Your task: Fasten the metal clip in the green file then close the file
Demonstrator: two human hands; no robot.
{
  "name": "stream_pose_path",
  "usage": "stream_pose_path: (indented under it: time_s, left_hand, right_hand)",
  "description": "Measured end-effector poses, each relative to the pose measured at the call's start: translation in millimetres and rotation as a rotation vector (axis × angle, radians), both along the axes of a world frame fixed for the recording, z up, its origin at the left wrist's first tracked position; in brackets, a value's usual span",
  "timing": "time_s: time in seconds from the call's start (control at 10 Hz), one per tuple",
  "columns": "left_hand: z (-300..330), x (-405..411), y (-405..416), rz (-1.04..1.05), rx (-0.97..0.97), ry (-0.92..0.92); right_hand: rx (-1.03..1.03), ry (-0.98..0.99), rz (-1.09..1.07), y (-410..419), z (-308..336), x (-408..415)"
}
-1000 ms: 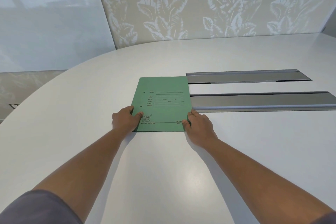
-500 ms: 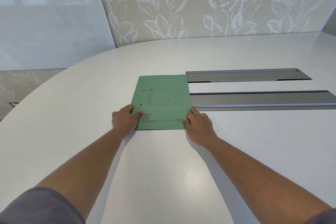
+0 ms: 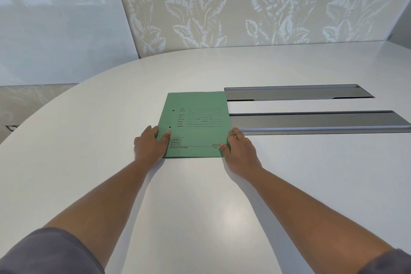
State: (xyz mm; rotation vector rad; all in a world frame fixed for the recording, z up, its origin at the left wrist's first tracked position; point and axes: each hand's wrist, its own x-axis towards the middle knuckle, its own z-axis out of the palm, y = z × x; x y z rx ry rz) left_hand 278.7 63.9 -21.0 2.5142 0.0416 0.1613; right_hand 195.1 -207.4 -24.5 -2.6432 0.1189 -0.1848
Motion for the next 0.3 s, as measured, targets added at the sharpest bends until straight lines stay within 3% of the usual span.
stream_pose_path:
  time_s: [0.1, 0.3]
  left_hand:
    - [7, -9, -7, 0.001, 0.126, 0.015]
    - [38, -36, -42, -0.156, 0.219, -0.175]
  right_hand:
    - [0.084, -0.024, -0.011, 0, 5, -7]
    - [0.146, 0.007, 0.042, -12, 28, -22]
